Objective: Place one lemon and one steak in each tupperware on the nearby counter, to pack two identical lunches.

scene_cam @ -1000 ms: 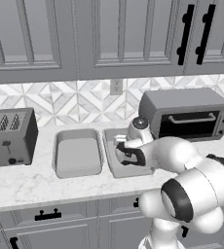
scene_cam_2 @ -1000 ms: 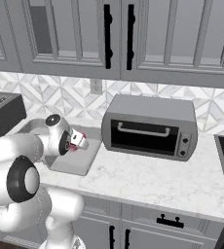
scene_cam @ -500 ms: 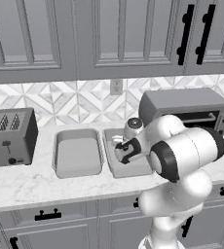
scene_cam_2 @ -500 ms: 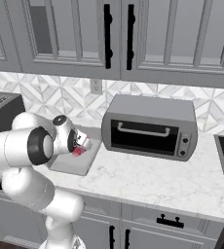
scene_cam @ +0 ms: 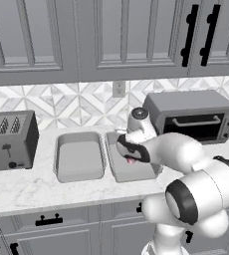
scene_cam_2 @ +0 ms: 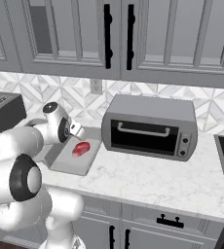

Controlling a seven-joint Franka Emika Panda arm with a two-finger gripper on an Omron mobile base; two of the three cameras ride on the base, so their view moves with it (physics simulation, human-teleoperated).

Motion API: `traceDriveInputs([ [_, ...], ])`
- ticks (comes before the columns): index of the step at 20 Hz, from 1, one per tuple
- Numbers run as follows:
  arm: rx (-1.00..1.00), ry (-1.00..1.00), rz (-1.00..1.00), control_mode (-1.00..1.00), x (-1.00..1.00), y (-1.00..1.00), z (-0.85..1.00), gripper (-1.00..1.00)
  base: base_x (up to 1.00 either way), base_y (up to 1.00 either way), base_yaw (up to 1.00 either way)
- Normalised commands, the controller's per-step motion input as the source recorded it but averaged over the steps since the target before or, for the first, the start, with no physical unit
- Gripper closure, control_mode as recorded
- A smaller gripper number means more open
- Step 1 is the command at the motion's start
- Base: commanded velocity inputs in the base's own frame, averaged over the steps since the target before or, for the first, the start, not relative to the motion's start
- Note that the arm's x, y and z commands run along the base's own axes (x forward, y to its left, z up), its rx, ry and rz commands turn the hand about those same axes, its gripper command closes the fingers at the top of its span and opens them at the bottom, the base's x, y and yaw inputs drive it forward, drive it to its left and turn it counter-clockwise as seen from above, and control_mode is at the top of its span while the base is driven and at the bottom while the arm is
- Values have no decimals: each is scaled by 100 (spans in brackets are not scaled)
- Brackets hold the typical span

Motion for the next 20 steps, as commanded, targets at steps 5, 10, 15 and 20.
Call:
traceDriveInputs([
  [5, 0, -5, 11, -100, -97, 20, 100, -100, 0, 0, 0],
  [10, -1, -1, 12, -100, -93, 16, 92, -100, 0, 0, 0],
  [15, -1, 1, 21, -100, -99, 16, 56, -100, 0, 0, 0],
  [20, 0, 0, 0, 100, 0, 0, 0, -100, -100, 4, 53],
])
